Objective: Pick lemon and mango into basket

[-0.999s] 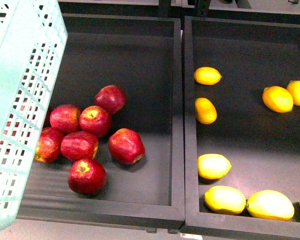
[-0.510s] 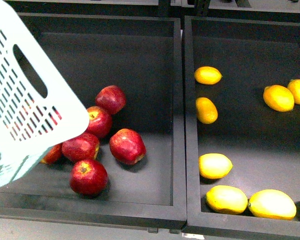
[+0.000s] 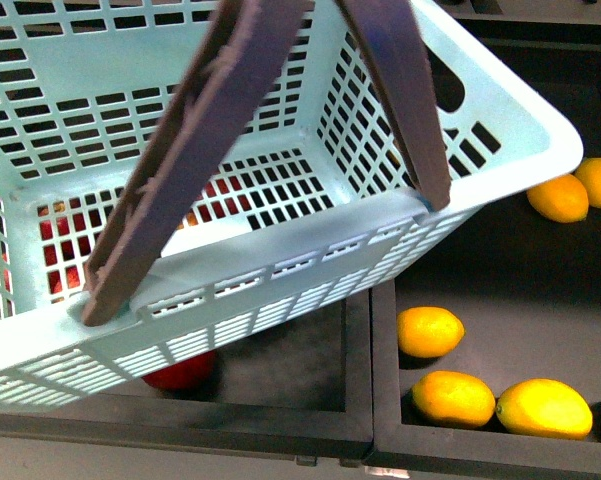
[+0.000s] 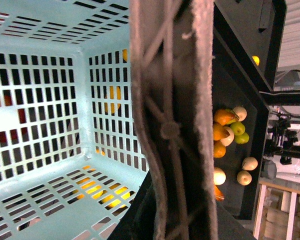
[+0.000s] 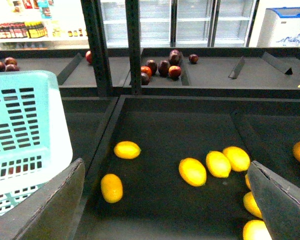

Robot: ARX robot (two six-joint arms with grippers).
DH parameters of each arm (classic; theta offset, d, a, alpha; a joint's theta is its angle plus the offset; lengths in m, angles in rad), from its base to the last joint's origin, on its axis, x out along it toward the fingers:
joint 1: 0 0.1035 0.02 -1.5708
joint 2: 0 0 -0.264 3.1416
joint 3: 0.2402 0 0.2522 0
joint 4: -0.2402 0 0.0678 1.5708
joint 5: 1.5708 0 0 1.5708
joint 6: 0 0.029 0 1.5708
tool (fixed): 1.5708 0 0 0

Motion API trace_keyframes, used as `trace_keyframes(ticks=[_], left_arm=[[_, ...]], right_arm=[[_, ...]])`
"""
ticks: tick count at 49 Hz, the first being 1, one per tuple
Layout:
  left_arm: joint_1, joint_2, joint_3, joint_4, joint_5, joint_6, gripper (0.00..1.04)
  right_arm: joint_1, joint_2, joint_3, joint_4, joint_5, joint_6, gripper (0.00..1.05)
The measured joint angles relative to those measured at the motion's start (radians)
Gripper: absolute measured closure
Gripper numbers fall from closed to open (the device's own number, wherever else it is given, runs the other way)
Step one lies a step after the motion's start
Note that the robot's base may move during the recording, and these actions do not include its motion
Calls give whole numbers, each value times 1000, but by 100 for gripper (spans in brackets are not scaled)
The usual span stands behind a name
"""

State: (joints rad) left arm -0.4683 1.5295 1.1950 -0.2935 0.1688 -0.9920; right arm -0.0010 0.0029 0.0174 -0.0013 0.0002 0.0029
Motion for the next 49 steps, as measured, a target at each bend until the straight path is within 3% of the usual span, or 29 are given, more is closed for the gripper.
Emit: trace_keyframes(ticks=[23,49], left_arm=[[-190,87,40,157,46,-5,99],[-230,96,52,163,63,4,99]], right_arm=[[0,0,0,0,0,0,9],[0,0,0,0,0,0,9]])
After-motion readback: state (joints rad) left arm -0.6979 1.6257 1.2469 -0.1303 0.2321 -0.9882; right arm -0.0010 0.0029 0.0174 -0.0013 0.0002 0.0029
